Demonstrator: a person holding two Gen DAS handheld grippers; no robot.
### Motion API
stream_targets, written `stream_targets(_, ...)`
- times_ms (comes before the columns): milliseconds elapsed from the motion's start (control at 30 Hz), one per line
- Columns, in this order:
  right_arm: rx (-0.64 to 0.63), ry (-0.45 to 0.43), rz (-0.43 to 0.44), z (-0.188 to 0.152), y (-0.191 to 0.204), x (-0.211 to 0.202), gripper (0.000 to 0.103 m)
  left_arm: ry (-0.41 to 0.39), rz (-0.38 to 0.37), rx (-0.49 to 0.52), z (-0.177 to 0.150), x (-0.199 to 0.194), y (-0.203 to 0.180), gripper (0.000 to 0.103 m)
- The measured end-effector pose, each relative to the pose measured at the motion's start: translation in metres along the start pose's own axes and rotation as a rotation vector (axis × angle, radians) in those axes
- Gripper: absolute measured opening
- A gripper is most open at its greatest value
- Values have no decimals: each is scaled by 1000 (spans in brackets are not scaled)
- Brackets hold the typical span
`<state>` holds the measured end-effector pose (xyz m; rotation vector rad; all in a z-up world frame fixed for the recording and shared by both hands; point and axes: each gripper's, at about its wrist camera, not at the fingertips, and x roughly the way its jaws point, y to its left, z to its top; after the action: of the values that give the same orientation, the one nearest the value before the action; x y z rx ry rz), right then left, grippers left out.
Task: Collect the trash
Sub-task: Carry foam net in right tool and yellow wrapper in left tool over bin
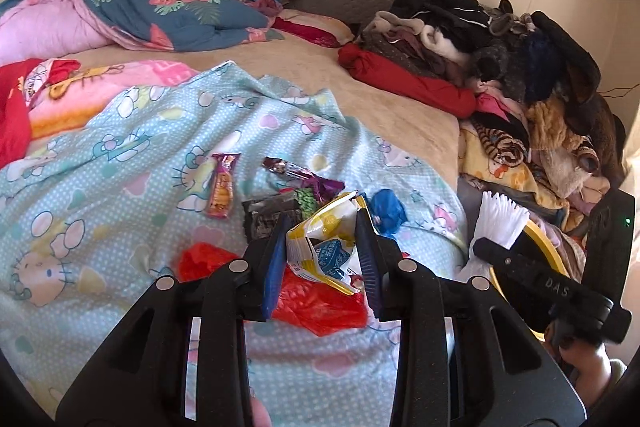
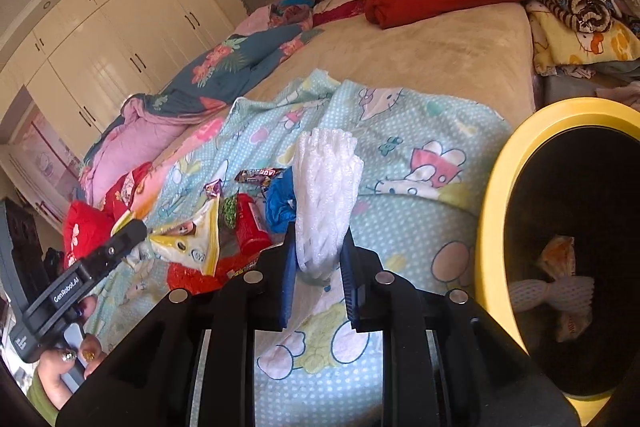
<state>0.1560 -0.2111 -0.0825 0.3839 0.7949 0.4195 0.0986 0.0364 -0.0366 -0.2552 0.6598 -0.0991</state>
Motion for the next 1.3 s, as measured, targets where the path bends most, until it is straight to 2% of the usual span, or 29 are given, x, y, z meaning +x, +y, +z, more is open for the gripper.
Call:
stream_targets(200, -13, -43, -7, 5, -4, -20, 19, -47, -24, 27, 6, -17, -17, 26)
stream_targets(400, -19, -74, 2, 13, -9, -37, 19, -61, -62, 47, 10, -23, -37, 26)
stream_targets(1300, -43, -169, -15, 27, -30, -84, 19, -67, -114, 128, 4, -29, -92, 26)
